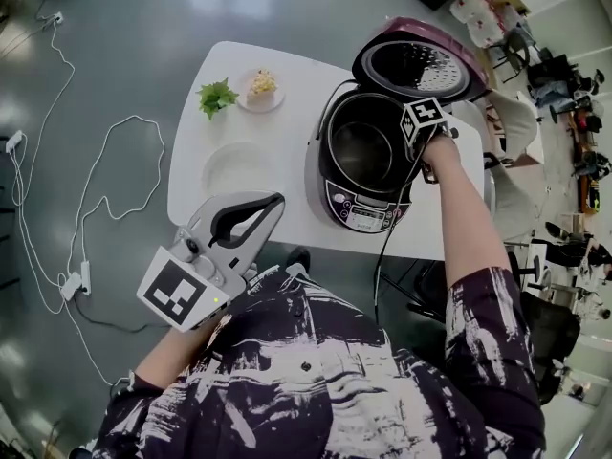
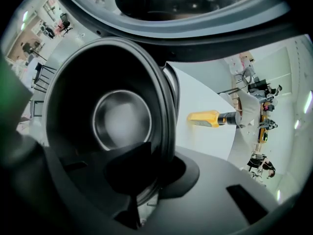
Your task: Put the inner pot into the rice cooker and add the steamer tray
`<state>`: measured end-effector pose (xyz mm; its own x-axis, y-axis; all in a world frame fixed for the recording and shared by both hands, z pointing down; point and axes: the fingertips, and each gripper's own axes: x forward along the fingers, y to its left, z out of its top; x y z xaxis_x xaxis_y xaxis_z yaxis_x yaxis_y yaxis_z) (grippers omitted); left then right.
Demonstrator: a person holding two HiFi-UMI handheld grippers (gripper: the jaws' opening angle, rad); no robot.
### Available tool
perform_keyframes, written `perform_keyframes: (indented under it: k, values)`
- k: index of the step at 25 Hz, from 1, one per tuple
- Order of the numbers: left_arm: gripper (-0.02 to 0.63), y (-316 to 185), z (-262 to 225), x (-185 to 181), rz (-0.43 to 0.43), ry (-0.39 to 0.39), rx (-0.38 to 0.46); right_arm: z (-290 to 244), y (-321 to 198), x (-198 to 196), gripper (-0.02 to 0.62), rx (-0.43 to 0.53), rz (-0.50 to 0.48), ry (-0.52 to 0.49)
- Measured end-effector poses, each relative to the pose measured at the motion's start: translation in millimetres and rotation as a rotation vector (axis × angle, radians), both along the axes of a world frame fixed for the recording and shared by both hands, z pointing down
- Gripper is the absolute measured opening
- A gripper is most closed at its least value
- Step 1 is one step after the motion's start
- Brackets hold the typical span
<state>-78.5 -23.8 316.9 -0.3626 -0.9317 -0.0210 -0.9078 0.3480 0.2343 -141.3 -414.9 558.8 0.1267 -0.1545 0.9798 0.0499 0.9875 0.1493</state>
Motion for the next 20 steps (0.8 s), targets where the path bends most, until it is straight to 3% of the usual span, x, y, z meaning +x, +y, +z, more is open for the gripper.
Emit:
perform_keyframes:
  k: [10, 20]
  values:
    - [0.005, -2, -1, 6, 0.02, -0.008, 0.001, 1, 6, 13, 0.041, -0.094, 0.06, -0.045]
    - [0.005, -20, -2, 13, 0.066, -0.017, -0.003, 1, 10, 20, 0.046, -0.28, 0.255, -0.16]
